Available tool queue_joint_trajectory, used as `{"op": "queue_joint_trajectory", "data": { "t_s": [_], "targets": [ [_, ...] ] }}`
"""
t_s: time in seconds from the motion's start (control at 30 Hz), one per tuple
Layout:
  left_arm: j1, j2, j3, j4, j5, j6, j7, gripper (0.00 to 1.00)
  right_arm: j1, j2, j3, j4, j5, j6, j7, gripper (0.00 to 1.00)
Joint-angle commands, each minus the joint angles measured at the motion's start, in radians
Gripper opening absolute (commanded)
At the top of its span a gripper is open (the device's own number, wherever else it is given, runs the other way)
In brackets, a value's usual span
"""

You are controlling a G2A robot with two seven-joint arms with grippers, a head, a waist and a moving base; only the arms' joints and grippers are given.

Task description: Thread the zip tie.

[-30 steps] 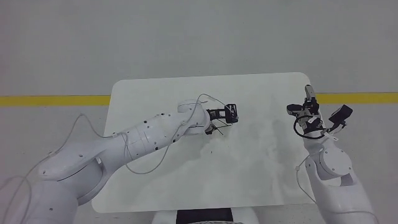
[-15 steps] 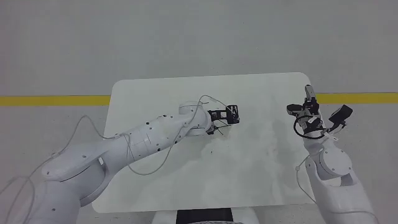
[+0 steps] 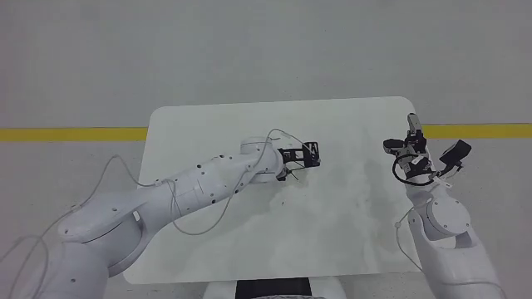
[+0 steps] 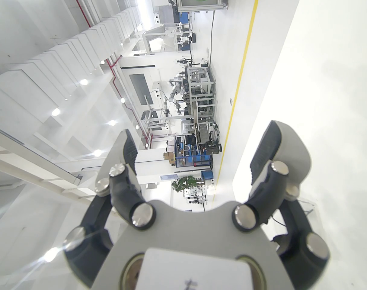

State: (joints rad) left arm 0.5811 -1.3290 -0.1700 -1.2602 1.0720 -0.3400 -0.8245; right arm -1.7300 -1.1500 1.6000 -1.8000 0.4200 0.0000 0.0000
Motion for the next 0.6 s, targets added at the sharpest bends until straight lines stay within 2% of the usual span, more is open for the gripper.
{"op": "queue_joint_trajectory", "data": {
  "t_s": [0.0, 0.1, 0.57],
  "targets": [
    [0.000, 0.000, 0.000, 0.004, 0.000, 0.000, 0.003, 0.25, 0.000, 0.000, 0.000, 0.000, 0.000, 0.000, 0.000, 1.00],
    [0.000, -0.002, 0.000, 0.008, -0.005, 0.000, 0.001, 0.29, 0.000, 0.000, 0.000, 0.000, 0.000, 0.000, 0.000, 1.00],
    [-0.003, -0.014, 0.000, 0.035, -0.010, 0.000, -0.009, 0.28, 0.000, 0.000, 0.000, 0.000, 0.000, 0.000, 0.000, 1.00]
  ]
}}
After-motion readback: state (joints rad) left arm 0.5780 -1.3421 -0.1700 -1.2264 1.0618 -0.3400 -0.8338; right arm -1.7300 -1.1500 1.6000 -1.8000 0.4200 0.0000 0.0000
